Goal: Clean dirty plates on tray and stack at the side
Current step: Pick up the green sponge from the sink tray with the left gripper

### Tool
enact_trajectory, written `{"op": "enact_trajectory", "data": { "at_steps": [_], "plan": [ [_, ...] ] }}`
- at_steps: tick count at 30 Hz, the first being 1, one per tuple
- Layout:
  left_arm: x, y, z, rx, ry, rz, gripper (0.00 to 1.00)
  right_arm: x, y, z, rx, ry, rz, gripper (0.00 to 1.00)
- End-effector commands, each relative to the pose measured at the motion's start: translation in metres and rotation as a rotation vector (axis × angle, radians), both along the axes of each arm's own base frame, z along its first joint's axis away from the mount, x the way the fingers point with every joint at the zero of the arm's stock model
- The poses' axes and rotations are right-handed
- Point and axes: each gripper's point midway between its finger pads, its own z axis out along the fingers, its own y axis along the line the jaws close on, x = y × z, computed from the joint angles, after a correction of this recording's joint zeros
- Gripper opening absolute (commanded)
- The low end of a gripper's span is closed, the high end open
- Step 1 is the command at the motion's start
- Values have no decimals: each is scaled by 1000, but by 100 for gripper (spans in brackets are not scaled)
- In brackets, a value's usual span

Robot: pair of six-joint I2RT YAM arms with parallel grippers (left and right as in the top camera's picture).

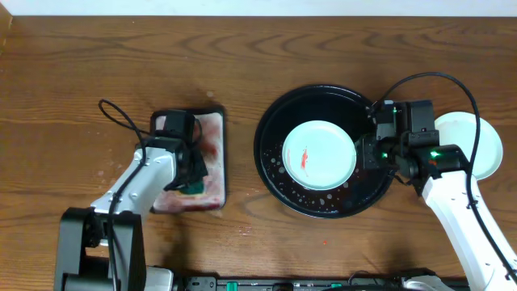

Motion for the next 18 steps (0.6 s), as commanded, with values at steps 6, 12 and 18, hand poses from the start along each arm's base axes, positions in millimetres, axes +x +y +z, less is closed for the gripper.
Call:
{"op": "enact_trajectory", "data": {
  "at_steps": [6,12,18],
  "plan": [
    [-7,7,-5,29,-43,-14,49,7,-7,-41,-74,108,-24,37],
    [-10,4,-23,16,-20,-16,7,8,-8,-60,-75,159,-26,35],
    [3,1,26,10,-37,-57,7,19,-10,-72,-68,158,-36,37]
  ]
}}
